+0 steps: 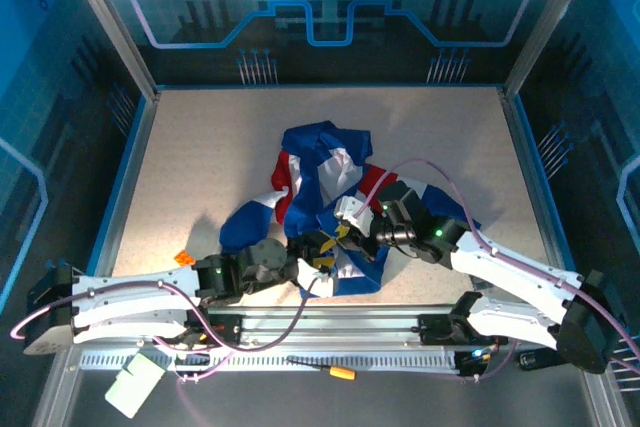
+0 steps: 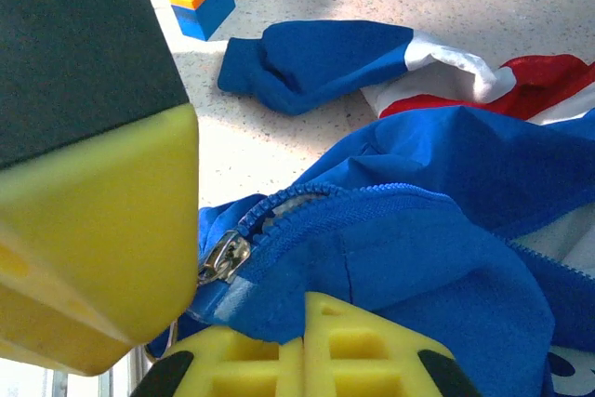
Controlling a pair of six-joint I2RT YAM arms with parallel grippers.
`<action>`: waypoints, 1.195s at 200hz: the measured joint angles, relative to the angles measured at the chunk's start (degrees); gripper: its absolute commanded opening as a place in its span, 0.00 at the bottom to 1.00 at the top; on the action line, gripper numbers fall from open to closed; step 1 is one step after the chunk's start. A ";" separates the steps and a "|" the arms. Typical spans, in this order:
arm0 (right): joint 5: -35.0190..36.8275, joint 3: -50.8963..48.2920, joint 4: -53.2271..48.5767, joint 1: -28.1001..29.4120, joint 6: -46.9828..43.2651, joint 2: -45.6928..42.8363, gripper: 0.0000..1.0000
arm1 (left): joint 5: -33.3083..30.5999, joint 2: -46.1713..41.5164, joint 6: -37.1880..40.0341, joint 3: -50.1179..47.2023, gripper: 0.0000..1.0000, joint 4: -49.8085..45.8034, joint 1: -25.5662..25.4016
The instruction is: Zip up the jacket
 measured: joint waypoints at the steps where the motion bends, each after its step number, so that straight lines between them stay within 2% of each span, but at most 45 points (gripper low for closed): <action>1: 0.00 0.02 0.00 0.00 0.00 0.00 0.00 | 0.00 0.04 0.07 -0.04 0.47 0.09 0.00; 61: 0.04 0.33 -0.59 -1.01 0.04 0.66 0.00 | -4.46 3.82 1.75 -0.96 0.45 6.23 -0.39; 125: -0.37 0.33 -0.85 -1.11 0.22 0.68 0.00 | -6.54 1.75 -0.76 -1.01 0.14 7.34 -0.46; 146: -0.85 0.33 -0.87 -1.11 0.22 0.68 0.00 | -6.05 -0.72 -4.20 -0.87 0.06 4.72 -0.46; 175: -1.22 0.33 -0.83 -1.11 0.20 0.68 0.00 | -4.48 -2.27 -10.25 0.63 0.00 -0.37 0.15; 213: -1.27 0.15 -0.72 -1.11 -0.31 0.04 0.00 | 0.09 -2.43 -19.65 3.28 0.00 -5.29 3.37; 239: -1.22 -1.25 0.11 -1.11 -1.55 -1.70 0.00 | 5.42 -2.60 -27.26 3.78 0.00 -7.04 7.89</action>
